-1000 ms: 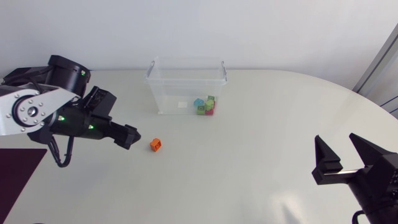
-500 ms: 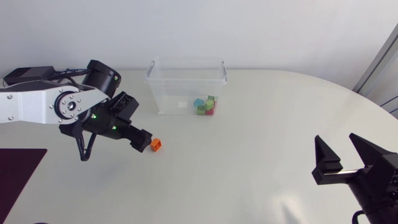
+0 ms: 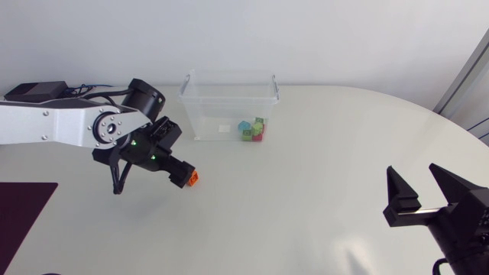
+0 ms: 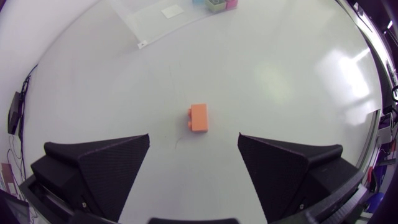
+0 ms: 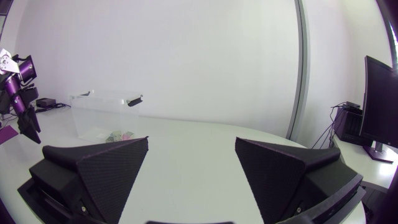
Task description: Place the duplo bricks in the container
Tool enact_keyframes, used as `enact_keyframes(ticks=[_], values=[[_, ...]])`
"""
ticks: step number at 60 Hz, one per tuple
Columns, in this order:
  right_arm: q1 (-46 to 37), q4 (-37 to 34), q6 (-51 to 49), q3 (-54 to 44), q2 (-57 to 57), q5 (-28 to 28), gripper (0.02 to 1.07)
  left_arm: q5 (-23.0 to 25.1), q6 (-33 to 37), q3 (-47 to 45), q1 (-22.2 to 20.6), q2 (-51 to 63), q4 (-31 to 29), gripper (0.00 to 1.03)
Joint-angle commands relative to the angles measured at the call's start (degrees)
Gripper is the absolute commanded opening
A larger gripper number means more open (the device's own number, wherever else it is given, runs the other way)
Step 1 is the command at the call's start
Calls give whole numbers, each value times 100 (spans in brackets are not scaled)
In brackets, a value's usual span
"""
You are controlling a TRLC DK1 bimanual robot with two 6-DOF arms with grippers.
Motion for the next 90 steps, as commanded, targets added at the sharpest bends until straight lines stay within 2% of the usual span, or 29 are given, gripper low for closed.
enact_keyframes(ticks=[1, 90], values=[[-59, -54, -108, -148, -52, -10, 103, -32, 124, 197, -63, 179, -37, 99], [-59, -54, -108, -148, -43, -10, 103, -295, 186, 918, -124, 1550, -37, 99]])
